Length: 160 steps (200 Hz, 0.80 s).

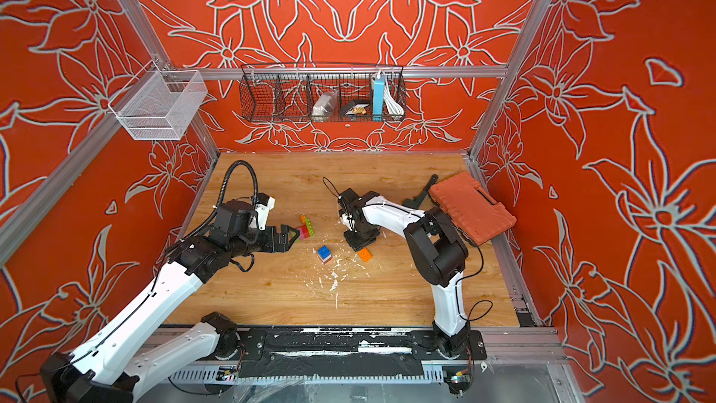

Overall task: Assemble the letter r with lego
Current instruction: Assemble the lego brick with the lego brick, then pick up the lego brick from the center of the board.

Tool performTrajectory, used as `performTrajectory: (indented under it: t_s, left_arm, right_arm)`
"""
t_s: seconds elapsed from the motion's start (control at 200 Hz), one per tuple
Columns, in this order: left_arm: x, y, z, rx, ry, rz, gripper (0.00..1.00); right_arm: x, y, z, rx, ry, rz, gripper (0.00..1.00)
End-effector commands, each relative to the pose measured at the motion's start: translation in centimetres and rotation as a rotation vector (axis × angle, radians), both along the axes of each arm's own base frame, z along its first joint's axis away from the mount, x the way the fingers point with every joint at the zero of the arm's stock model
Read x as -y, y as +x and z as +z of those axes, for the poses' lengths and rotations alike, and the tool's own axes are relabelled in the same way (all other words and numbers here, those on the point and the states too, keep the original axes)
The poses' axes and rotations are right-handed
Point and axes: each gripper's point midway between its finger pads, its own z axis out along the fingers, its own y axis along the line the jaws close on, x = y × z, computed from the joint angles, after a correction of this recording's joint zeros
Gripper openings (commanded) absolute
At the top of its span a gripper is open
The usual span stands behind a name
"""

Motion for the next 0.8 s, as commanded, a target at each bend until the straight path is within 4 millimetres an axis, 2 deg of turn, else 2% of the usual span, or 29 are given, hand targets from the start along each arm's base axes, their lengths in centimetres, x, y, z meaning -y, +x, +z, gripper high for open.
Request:
performTrajectory:
  t_s: [0.0, 0.02, 0.045, 0.145, 0.235, 0.34, 0.465, 0.61, 0.796]
  left_arm:
    - [0.6, -1.1, -0.4, -0.061, -0.097, 0.015, 0.99]
    - [0.6, -1.3, -0.4, -0.065, -0.103, 0.020, 0.99]
    - [0.5, -1.5, -0.5, -0.072, -0.107, 0.027, 0.99]
    - [-0.3, -2.2, -0.9, -0.092, -0.093, 0.064, 0.99]
    - [-0.7, -2.9, -1.6, -0.126, -0.070, 0.069, 0.99]
    - [0.1, -3.7, -2.6, -0.165, -0.050, 0.045, 0.98]
    - [2.4, -4.8, -3.6, -0.150, -0.042, -0.010, 0.92]
    - [4.7, -6.0, -5.0, -0.132, -0.061, -0.067, 0.89]
    - [5.7, -6.6, -6.5, -0.145, -0.058, -0.100, 0.89]
  right_arm:
    - [0.3, -1.1, -0.5, -0.031, -0.029, 0.069, 0.28]
    - [0.2, -1.1, -0.3, -0.026, -0.021, 0.066, 0.39]
    - [0.2, -1.1, 0.0, -0.017, -0.013, 0.060, 0.47]
    - [0.1, -0.9, 1.5, 0.029, 0.022, 0.037, 0.64]
    - [0.5, -0.9, 2.4, 0.072, 0.038, 0.012, 0.74]
    - [1.2, -1.4, 2.5, 0.114, 0.033, -0.012, 0.74]
    - [1.8, -2.5, 1.9, 0.129, 0.009, -0.031, 0.70]
    - [2.1, -3.0, 0.8, 0.126, -0.011, -0.034, 0.63]
    - [2.3, -3.1, 0.0, 0.110, -0.039, -0.016, 0.56]
